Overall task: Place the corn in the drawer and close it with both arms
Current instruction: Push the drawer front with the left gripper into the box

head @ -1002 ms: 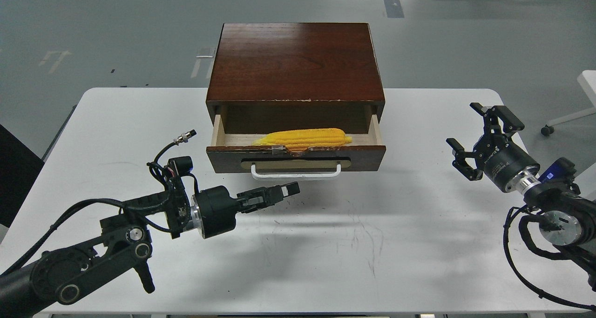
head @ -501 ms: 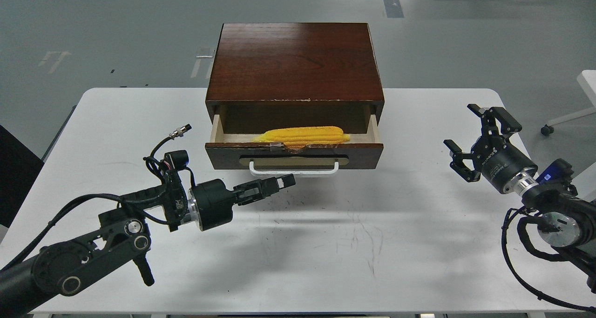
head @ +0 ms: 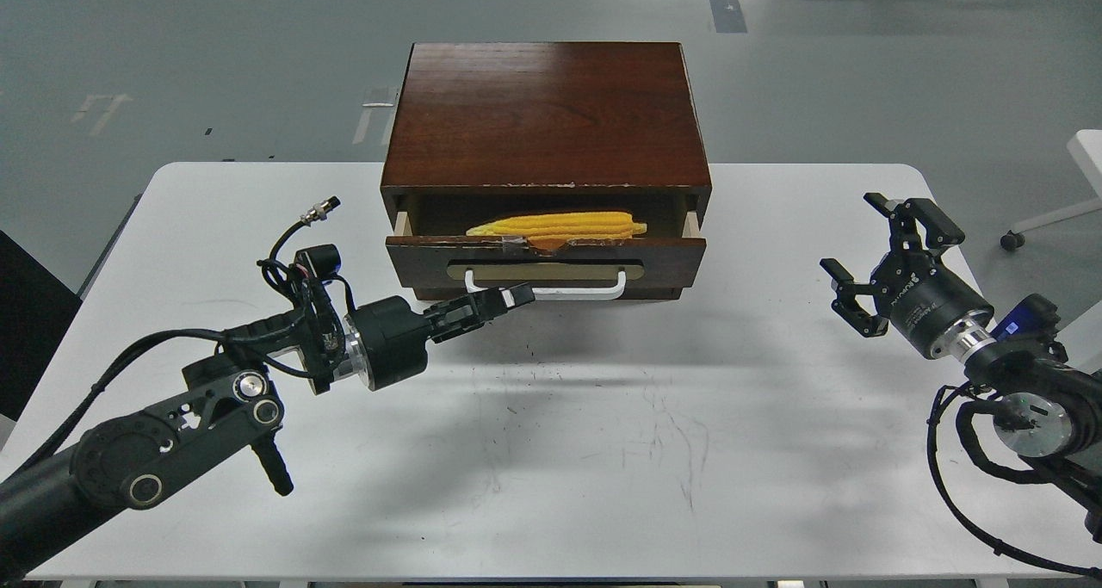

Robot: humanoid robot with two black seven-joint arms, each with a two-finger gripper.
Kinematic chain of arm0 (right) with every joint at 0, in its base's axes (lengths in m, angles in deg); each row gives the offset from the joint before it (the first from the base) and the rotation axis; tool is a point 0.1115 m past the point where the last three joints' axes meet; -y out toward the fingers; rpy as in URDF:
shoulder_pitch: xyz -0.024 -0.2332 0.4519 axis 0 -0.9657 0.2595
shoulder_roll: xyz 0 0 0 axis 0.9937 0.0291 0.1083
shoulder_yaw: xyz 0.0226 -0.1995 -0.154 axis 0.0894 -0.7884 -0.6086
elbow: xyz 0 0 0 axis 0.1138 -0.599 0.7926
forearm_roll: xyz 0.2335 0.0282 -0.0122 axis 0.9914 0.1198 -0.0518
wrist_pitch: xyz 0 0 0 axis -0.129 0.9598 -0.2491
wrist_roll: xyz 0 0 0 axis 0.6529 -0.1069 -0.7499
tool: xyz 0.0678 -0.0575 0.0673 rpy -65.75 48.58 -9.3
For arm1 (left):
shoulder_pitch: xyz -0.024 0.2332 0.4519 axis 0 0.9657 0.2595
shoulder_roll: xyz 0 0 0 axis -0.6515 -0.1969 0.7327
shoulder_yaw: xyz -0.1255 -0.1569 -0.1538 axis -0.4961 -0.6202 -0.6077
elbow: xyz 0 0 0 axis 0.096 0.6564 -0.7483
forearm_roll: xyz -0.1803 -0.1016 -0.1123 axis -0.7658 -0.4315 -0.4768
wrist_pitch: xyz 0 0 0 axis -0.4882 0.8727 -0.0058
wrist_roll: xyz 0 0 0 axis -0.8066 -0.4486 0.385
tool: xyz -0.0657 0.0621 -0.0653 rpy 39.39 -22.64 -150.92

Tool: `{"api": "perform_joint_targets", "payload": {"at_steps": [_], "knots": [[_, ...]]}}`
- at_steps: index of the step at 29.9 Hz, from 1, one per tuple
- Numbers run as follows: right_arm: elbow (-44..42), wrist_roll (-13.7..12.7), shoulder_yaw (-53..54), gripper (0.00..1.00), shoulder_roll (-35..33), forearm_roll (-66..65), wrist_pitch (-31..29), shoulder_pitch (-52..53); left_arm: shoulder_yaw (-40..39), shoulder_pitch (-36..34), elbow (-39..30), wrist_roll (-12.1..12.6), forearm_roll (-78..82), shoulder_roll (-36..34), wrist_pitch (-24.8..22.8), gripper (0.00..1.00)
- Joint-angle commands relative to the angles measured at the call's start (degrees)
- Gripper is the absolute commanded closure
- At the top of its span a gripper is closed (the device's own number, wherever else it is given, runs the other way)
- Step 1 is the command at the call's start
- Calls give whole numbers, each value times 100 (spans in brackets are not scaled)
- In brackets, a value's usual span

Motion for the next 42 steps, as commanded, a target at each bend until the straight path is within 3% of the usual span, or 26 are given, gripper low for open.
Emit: {"api": "perform_joint_targets", "payload": {"at_steps": [1, 42], "knots": [[8, 0, 8, 1, 0, 0, 2, -41, 0, -105, 241, 10, 5, 211, 8, 100], [43, 0, 17, 1, -61, 0, 2, -120, 0, -808, 1480, -113, -92, 615, 167, 100]]}}
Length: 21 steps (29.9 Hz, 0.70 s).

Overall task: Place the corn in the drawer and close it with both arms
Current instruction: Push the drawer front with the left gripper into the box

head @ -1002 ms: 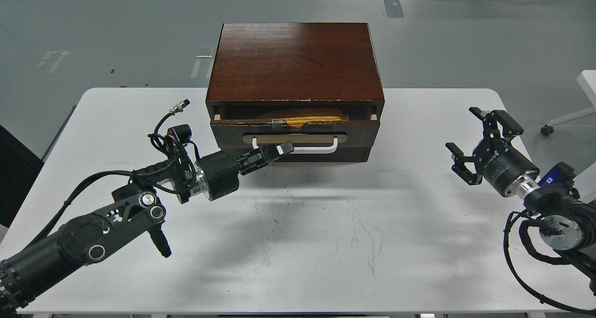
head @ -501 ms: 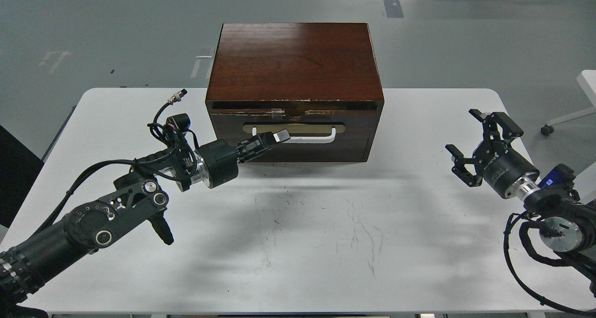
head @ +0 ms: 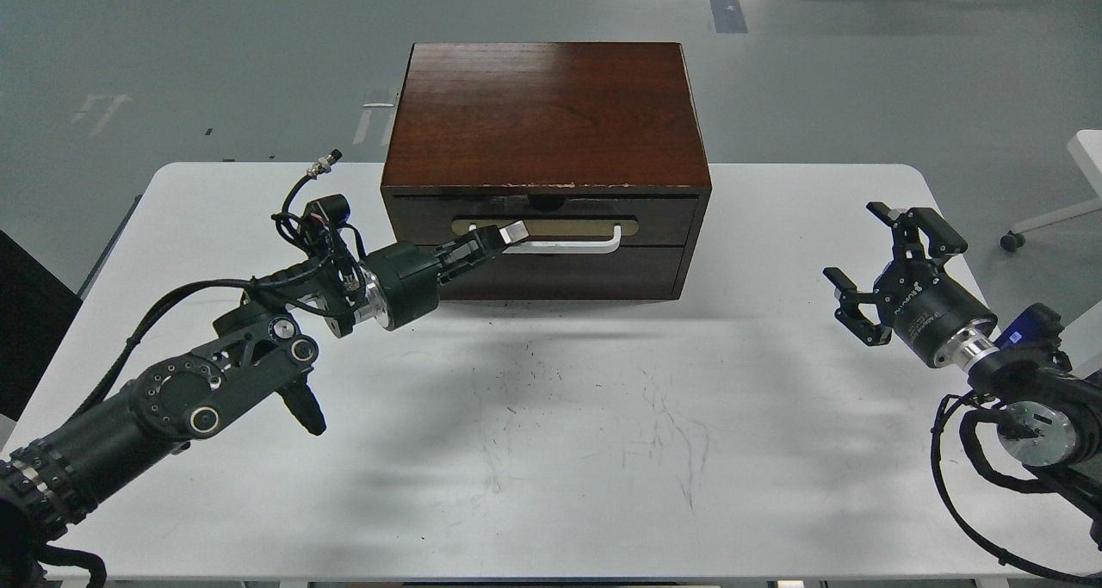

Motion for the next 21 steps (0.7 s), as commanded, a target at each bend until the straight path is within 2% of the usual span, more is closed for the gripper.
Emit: {"api": "perform_joint_targets", "payload": {"at_steps": [1, 10, 14, 21], "knots": [[9, 0, -2, 1, -26, 0, 0, 0, -5, -18, 39, -2, 0, 10, 2, 100], [17, 0, 6, 1, -61, 9, 0, 0, 39, -27, -75, -99, -254, 1, -112, 100], [17, 0, 6, 1, -105, 9, 0, 0, 48, -27, -680, -178, -544, -261, -453, 100], [17, 0, 6, 1, -131, 9, 0, 0, -31, -35, -1674, -213, -966, -649, -543, 100]]}}
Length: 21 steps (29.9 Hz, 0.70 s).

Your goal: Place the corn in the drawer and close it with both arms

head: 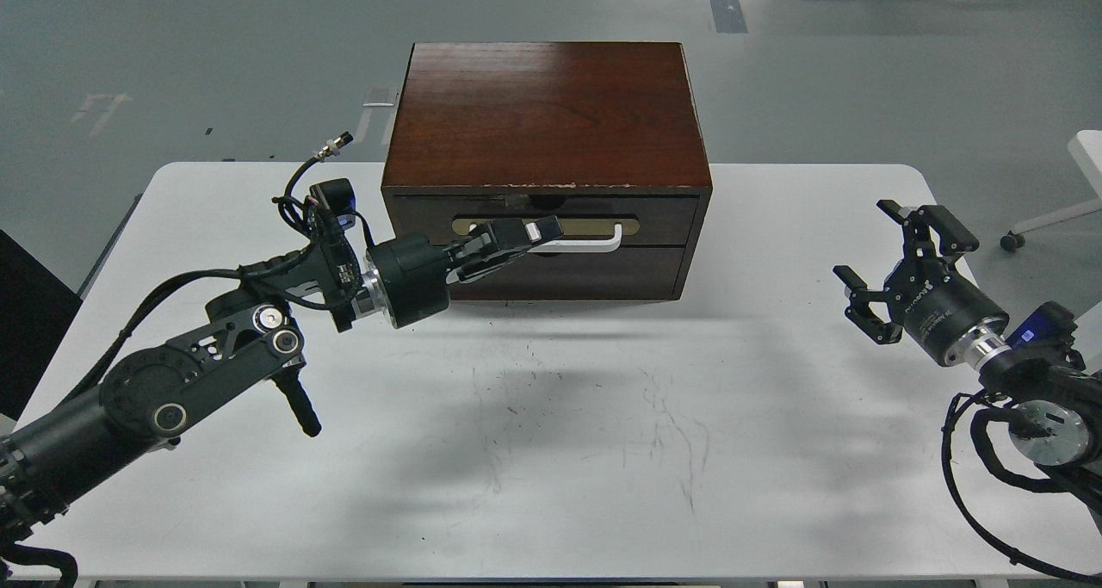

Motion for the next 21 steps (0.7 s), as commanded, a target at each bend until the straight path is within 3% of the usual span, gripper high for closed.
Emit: {"api": "perform_joint_targets", "payload": {"at_steps": [1, 3, 4, 5, 13, 21], "knots": [[-1, 0, 0, 1, -5, 1, -2, 0, -36, -8, -485, -4, -220, -224, -10, 100], [7, 0, 0, 1, -31, 1, -2, 0, -150, -8, -714, -4, -370, -347, -10, 79], [8, 0, 9, 1, -40, 1, -2, 0, -325, -8, -845, -4, -527, -408, -10, 44], [-1, 0, 61, 1, -49, 1, -2, 9, -544, -8, -925, -4, -737, -418, -10, 2], [-19, 0, 360, 1, -145, -8, -2, 114, -1863, -8, -891, 57, -2696, -487, -1, 0], [-72, 0, 413, 1, -93, -8, 95, 352, -1935, 194, -583, 101, -3235, -997, 218, 0]]}}
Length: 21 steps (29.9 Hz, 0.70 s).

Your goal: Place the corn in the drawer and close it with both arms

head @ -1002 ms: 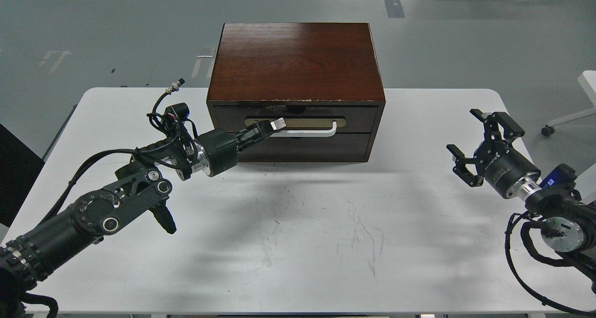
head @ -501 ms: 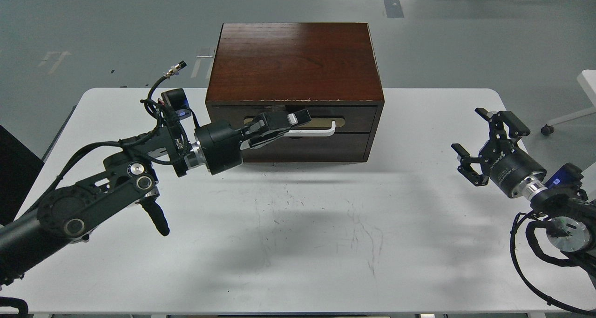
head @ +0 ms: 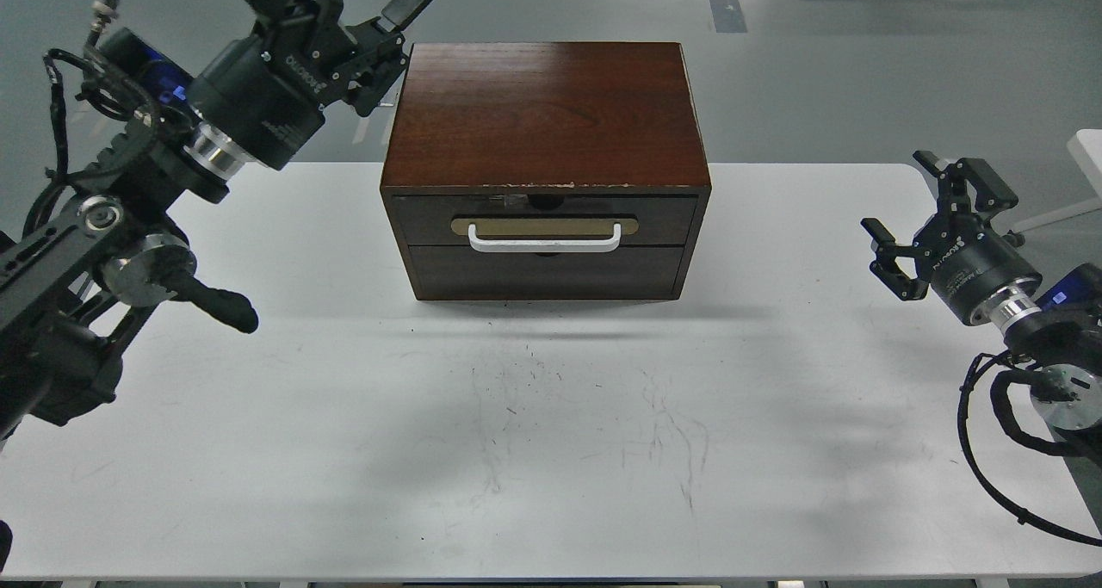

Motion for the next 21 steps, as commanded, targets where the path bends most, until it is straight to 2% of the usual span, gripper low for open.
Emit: {"api": "perform_joint_targets", "payload": {"at_steps": [1, 2, 4, 6, 7, 9, 15, 21], "knots": [[-18, 0, 32, 1, 48, 0, 27, 61, -14, 231, 178, 83, -219, -220, 272, 0], [-18, 0, 50, 1, 48, 0, 27, 61, -5, 302, 222, 145, -281, -247, 343, 0], [-35, 0, 59, 1, 83, 0, 62, 52, -13, 522, 564, 556, -666, -273, 397, 0], [-36, 0, 59, 1, 92, 0, 123, 52, -14, 619, 741, 777, -939, -300, 371, 0], [-36, 0, 59, 1, 109, 0, 184, 52, -5, 724, 881, 970, -1262, -317, 353, 0], [-36, 0, 59, 1, 127, 0, 264, 43, -14, 891, 1074, 1112, -1676, -300, 196, 0], [-36, 0, -11, 0, 136, 0, 273, -36, -127, 1471, 1260, 1112, -1784, -256, -358, 0], [-35, 0, -20, 0, 320, 0, 264, -80, -593, 1998, 1260, 1086, -1784, -98, -596, 0]]}}
